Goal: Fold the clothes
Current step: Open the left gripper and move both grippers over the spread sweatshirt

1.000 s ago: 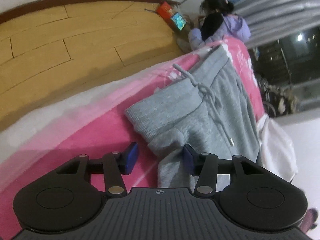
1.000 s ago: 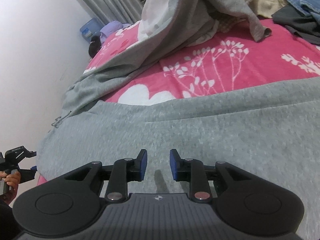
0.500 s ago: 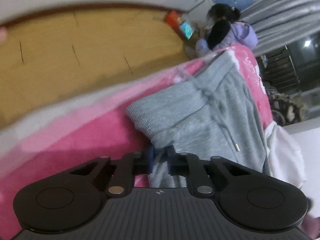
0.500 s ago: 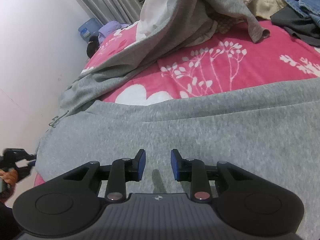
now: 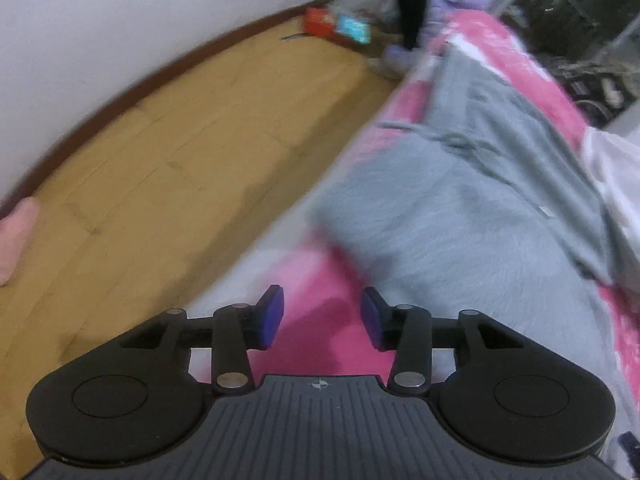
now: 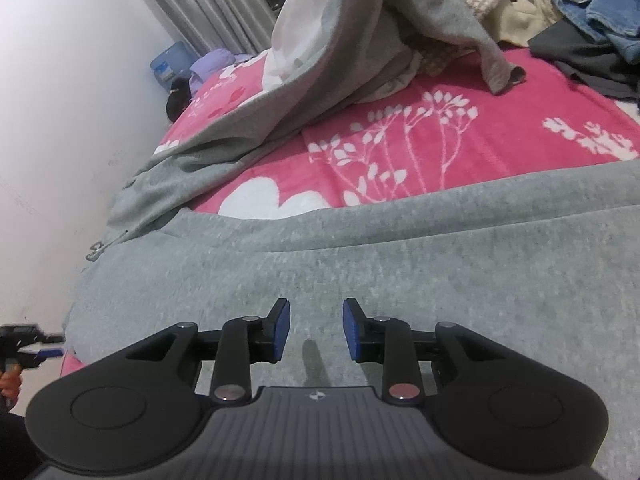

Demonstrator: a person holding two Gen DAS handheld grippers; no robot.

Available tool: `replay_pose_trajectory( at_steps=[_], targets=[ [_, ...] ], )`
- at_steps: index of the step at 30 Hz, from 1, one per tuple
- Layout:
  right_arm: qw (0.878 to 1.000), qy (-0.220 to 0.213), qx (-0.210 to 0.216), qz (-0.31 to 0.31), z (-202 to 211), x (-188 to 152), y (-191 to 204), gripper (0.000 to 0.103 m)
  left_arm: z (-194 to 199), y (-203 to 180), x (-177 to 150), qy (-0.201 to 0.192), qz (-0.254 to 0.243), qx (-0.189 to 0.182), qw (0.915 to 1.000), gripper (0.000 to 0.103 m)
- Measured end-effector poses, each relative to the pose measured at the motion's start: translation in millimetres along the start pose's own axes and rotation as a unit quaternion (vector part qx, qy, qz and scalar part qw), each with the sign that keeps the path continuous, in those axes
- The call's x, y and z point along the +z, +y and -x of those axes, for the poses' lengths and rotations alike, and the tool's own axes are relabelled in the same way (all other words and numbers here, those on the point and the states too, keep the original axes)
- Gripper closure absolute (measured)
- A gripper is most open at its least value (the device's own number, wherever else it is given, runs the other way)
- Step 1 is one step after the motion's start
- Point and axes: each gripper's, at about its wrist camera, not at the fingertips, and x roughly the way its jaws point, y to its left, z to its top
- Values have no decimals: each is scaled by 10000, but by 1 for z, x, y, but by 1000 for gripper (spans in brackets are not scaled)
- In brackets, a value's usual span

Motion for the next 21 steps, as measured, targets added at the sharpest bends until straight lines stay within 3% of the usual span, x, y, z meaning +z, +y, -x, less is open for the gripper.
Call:
replay_pose_trajectory(
  at_steps=[4,9,10,13,14,15,17,19,21],
  targets=[
    [10000,-3,20,12,-2,1,0,72,16,-31,-6,-60,-760,-197,9969,61],
    [9999,-44,-25,144,1,0,5,72,35,-70,-14,-135,-1702,-441,9843,60],
    [9998,-66,-46,161,2,0,6,72,31,-86,-20,-71,-2151,-498,9753,60],
    [9998,-123,-97,133,7,0,3,72,9,-122,-59,114,-3590,-377,9325,60],
    [9998,-129,-111,113,8,0,2,72,0,-121,-70,200,-3869,-258,9215,58],
    [9998,-130,-128,104,9,1,1,72,-4,-113,-74,142,-3884,-320,9208,57],
    [9998,-129,-154,91,10,1,-2,72,0,-102,-70,257,-3646,-431,9298,54],
    [9998,-118,-157,33,10,2,-5,72,6,-103,-65,405,-3708,-71,9278,56],
    [9999,-114,-120,-17,9,2,-8,72,16,-106,-58,411,-3765,24,9255,58]
  ],
)
